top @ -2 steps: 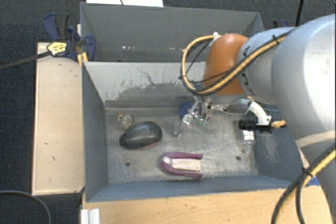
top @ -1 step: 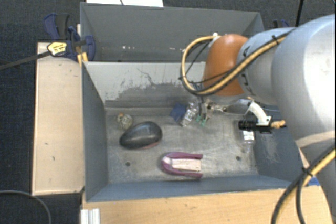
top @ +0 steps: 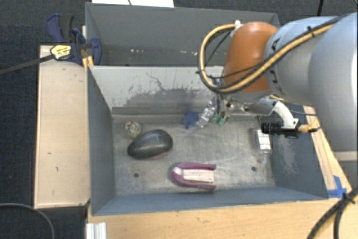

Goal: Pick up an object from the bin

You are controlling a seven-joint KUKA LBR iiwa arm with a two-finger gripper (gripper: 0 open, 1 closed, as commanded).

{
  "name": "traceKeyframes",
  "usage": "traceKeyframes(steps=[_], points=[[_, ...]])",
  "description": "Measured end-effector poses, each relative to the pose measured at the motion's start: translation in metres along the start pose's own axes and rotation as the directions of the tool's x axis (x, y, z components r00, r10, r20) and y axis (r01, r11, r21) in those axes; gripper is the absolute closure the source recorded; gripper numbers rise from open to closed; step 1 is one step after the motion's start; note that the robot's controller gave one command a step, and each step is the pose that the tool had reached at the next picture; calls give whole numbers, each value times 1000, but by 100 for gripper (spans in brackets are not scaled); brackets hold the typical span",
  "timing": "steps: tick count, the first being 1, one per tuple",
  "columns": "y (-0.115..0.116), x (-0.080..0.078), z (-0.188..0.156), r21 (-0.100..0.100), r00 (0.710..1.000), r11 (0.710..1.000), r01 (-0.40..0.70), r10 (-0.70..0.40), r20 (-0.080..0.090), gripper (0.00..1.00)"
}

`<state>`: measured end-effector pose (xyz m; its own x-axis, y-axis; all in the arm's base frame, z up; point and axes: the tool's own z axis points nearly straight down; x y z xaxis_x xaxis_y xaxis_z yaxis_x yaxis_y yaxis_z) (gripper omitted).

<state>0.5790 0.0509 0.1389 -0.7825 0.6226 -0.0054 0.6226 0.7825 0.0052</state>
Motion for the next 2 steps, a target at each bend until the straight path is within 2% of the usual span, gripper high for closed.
traceKeyframes(steps=[1,2], points=[[-1,0,4,4,1000,1000,2,-2,-4,0],[46,22,35,1,976,976,218,-218,-3,0]])
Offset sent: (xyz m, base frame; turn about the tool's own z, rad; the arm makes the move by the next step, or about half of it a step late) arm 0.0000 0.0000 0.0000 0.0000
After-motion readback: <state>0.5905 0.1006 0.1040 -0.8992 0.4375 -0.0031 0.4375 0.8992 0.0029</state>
